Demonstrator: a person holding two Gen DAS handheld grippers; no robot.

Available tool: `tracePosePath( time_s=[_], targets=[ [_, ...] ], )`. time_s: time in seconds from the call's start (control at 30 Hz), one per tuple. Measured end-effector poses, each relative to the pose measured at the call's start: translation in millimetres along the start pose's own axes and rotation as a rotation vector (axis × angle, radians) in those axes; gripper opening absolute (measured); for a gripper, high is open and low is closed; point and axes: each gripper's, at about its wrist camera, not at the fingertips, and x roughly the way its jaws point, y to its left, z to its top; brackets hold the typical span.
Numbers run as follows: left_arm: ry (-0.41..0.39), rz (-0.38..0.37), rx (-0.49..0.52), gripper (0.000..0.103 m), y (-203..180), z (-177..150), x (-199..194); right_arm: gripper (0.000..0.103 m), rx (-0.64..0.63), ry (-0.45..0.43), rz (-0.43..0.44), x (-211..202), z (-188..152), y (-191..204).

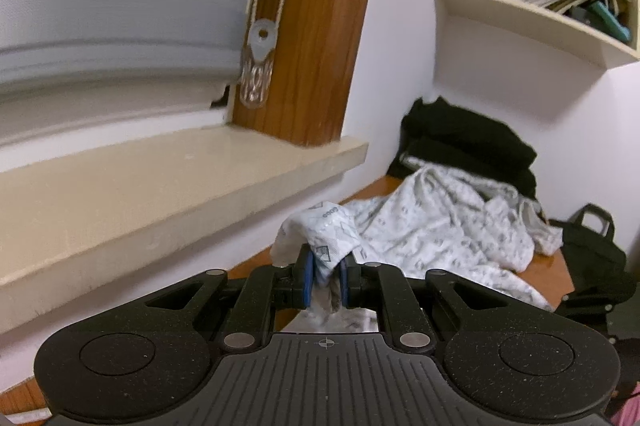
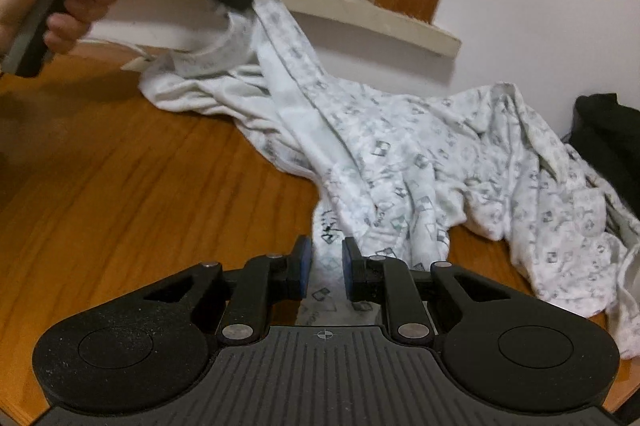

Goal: Fold clothes
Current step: 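Grasp a garment corner with the right gripper and lift it while the left gripper holds another corner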

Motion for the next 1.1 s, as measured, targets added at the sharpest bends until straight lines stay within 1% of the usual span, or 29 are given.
tracePosePath(
  time_s=[0.03, 0.07, 0.1, 0.17, 0.2, 0.27, 0.33, 0.37, 0.4, 0.43, 0.5, 0.6, 0.63, 0.73, 0.8, 0.93, 0.97, 1.03, 1.1],
  targets=[
    [-0.016, -0.002, 0.000, 0.012, -2.1, 3.2, -3.4, 0.005, -0.012, 0.012, -0.009, 0.6, -0.1, -2.4],
    [-0.036, -0.011, -0.020, 0.012, -3.3, 8.5, -8.8, 0.003, -0.033, 0.025, -0.023, 0.5, -1.2, -4.2],
    [-0.054, -0.018, -0.036, 0.012, -4.9, 14.1, -14.2, 0.002, -0.061, 0.040, -0.043, -0.4, -3.0, -5.6],
    [-0.075, -0.004, -0.020, 0.011, -13.3, 28.1, -24.7, 0.001, -0.113, 0.064, -0.080, -8.0, -6.7, -11.3],
    [-0.084, 0.019, -0.003, 0.011, -18.5, 36.3, -31.2, 0.001, -0.137, 0.071, -0.105, -15.5, -7.9, -15.8],
    [-0.112, 0.043, 0.006, 0.011, -26.1, 52.1, -46.8, 0.001, -0.181, 0.074, -0.165, -35.0, -9.0, -26.9],
    [-0.153, 0.068, 0.015, 0.011, -35.0, 70.7, -68.7, 0.001, -0.194, 0.061, -0.223, -62.2, -6.9, -43.4],
    [-0.175, 0.104, -0.005, 0.010, -39.3, 79.5, -80.1, 0.001, -0.196, 0.052, -0.252, -76.9, -5.3, -52.5],
    [-0.199, 0.118, 0.001, 0.010, -42.8, 88.2, -92.2, 0.001, -0.194, 0.039, -0.280, -90.7, -3.8, -60.7],
    [-0.223, 0.133, 0.006, 0.010, -46.1, 96.6, -104.1, 0.001, -0.181, 0.025, -0.294, -104.2, -1.9, -68.4],
    [-0.261, 0.159, 0.012, 0.010, -47.9, 107.8, -125.1, 0.001, -0.131, -0.022, -0.289, -128.7, 1.5, -80.0],
    [-0.266, 0.178, 0.017, 0.010, -44.2, 113.9, -141.6, 0.002, -0.073, -0.081, -0.240, -139.3, 1.1, -79.0],
    [-0.256, 0.188, 0.025, 0.010, -42.9, 113.3, -143.5, 0.002, -0.063, -0.093, -0.220, -137.4, 0.1, -75.0],
    [-0.223, 0.216, 0.051, 0.010, -38.9, 111.3, -148.8, 0.002, -0.063, -0.101, -0.132, -110.2, 1.5, -51.9],
    [-0.187, 0.220, 0.062, 0.010, -33.5, 104.5, -147.7, 0.002, -0.063, -0.104, -0.070, -90.8, 3.2, -36.0],
    [-0.129, 0.230, 0.051, 0.010, -21.3, 87.8, -138.9, 0.003, -0.035, -0.147, 0.068, -54.5, 21.5, -8.4],
    [-0.115, 0.233, 0.045, 0.010, -18.1, 83.4, -136.2, 0.006, -0.028, -0.166, 0.101, -49.3, 26.1, 1.7],
    [-0.089, 0.238, 0.035, 0.010, -12.1, 75.0, -130.8, 0.007, -0.035, -0.183, 0.150, -39.1, 34.7, 23.4],
    [-0.074, 0.249, 0.051, 0.010, -10.9, 73.4, -124.0, 0.007, -0.048, -0.195, 0.194, -29.0, 43.1, 45.6]
  ],
)
